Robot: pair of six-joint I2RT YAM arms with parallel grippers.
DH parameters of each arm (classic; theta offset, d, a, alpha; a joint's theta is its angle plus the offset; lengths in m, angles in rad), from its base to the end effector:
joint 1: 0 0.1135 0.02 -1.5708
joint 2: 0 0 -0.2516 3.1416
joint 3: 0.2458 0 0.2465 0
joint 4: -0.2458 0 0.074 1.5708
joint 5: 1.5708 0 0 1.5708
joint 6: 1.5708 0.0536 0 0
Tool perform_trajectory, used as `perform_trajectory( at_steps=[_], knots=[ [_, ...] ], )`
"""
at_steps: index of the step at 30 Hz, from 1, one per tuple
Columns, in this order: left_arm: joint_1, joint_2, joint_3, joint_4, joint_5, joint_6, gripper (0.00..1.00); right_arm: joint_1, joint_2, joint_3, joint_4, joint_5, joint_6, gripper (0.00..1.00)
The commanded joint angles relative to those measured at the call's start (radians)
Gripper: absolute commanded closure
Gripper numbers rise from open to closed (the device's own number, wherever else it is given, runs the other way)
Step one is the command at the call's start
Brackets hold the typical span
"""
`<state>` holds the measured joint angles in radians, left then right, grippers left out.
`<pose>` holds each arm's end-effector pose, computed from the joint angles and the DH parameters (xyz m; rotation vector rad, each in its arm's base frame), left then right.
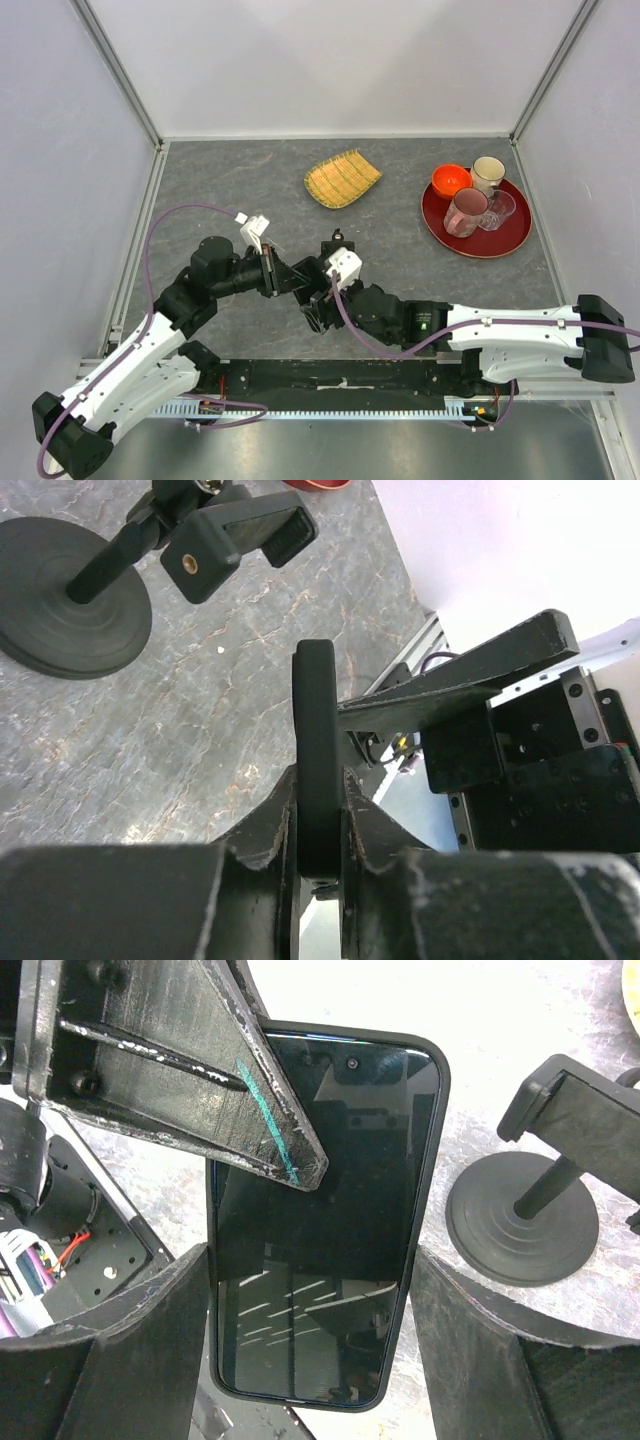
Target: Place the phone on the phone stand
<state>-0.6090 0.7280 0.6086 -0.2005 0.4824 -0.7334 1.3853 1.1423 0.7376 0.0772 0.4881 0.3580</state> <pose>0.1433 -0.1302 0.2738 0.2377 2.0831 -1.3248 0.0752 0.2644 0.2643 -0.6371 1.8176 0.7358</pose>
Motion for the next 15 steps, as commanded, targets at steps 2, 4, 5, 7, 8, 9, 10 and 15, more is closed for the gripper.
perform_trajectory(
  at_steps=[2,4,5,7,8,9,10,15],
  knots=[
    [0.003,-0.044,0.060,-0.022,0.085,0.141,0.98,-0.008,0.011,0.103,-0.151,-0.274,-0.030,0.22],
    [0.003,-0.056,0.066,-0.020,0.169,0.196,0.98,-0.034,0.002,0.092,-0.209,-0.455,-0.031,0.18],
    [0.003,-0.056,0.071,-0.017,0.288,0.210,0.98,-0.072,-0.013,0.086,-0.223,-0.530,-0.037,0.18],
    [0.003,-0.041,0.080,0.001,0.425,0.233,0.98,-0.103,-0.038,0.060,-0.235,-0.718,-0.043,0.18],
    [0.003,-0.036,0.083,0.000,0.506,0.236,0.98,-0.129,-0.070,0.049,-0.232,-0.785,-0.053,0.18],
    [0.003,-0.039,0.089,-0.007,0.522,0.241,0.98,-0.140,-0.088,0.030,-0.229,-0.831,-0.051,0.18],
    [0.003,-0.048,0.098,-0.019,0.527,0.261,0.98,-0.149,-0.107,0.022,-0.211,-0.899,-0.050,0.18],
    [0.003,-0.079,0.099,0.030,0.585,0.249,0.98,-0.212,-0.176,-0.015,-0.056,-1.082,0.037,0.28]
  ],
)
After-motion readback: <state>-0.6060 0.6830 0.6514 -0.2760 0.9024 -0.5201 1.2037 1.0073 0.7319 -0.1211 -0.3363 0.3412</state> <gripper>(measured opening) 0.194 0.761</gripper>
